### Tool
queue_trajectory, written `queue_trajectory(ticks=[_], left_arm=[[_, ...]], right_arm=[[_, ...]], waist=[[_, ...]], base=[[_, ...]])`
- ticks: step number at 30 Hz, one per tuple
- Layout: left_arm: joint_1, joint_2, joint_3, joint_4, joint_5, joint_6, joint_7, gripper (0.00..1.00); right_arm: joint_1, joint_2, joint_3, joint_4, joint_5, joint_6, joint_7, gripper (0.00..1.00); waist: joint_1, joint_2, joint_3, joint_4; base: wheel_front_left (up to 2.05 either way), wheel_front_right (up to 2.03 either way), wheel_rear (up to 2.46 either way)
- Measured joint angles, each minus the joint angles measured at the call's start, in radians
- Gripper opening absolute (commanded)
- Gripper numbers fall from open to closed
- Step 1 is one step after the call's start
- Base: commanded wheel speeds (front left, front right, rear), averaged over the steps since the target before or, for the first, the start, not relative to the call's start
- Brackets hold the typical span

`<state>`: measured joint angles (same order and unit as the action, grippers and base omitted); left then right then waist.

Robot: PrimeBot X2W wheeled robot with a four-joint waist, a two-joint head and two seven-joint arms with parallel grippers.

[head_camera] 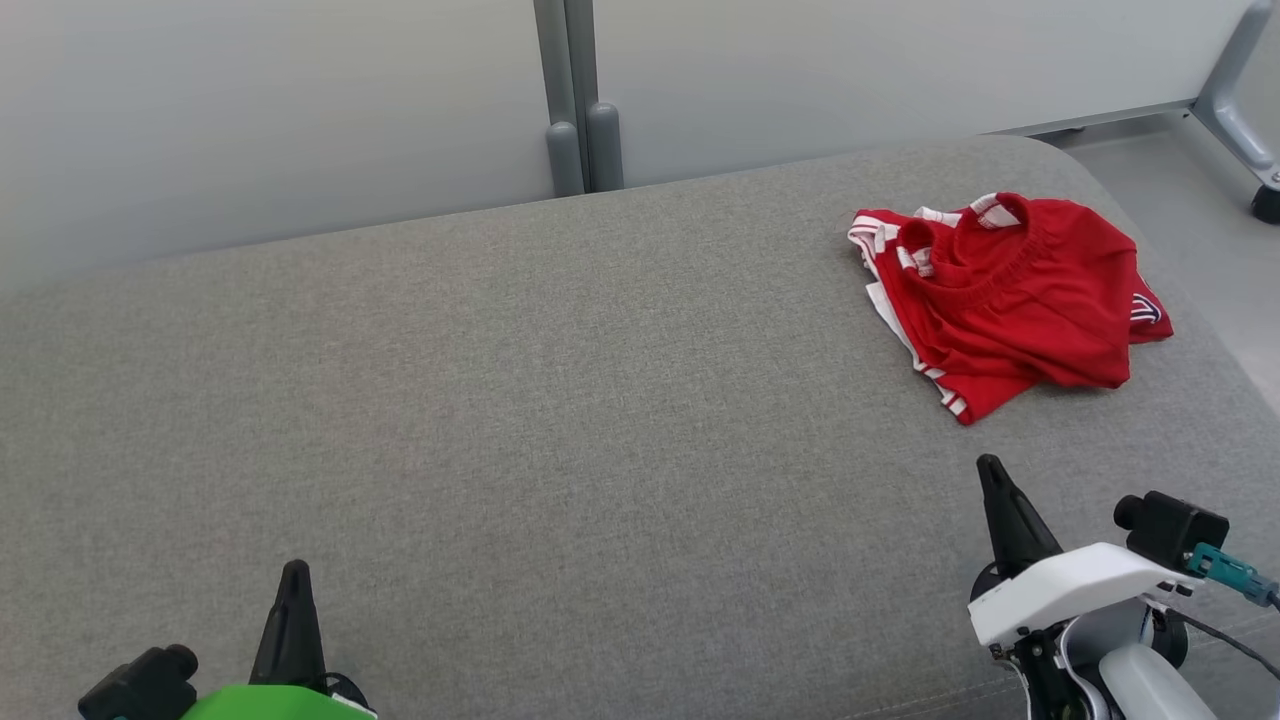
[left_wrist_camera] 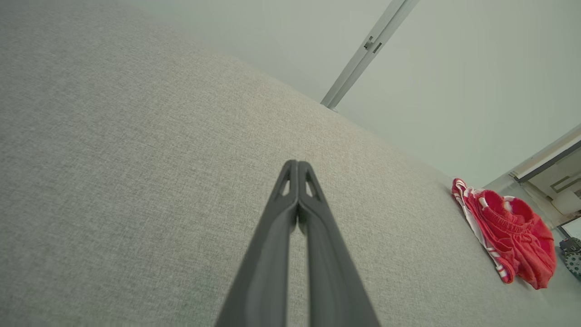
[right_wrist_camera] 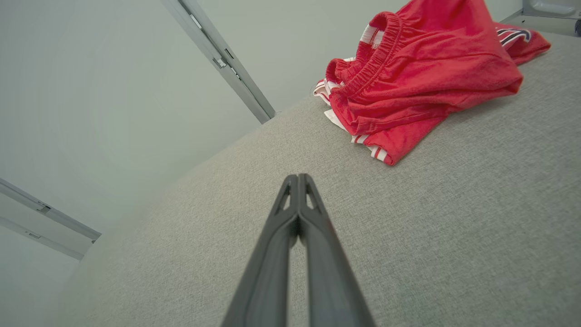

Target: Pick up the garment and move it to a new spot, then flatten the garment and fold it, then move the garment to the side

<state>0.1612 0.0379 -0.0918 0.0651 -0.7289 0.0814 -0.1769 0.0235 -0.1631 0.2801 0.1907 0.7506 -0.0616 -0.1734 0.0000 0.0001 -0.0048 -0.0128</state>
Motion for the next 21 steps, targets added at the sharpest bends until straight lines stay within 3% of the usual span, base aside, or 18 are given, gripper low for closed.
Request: queue_trajectory(ticks=[21], left_arm=[[-0.048, 0.017, 0.023, 0.043, -0.261, -0.048, 0.056, 0.00]], right_arm=[[-0.015, 0.014, -0.091, 0.012, 0.249, 0.044, 0.064, 0.00]], waist=[[0.0001, 0.0000, 0.003, 0.003]], base=[[0.00, 0.00, 0.00]])
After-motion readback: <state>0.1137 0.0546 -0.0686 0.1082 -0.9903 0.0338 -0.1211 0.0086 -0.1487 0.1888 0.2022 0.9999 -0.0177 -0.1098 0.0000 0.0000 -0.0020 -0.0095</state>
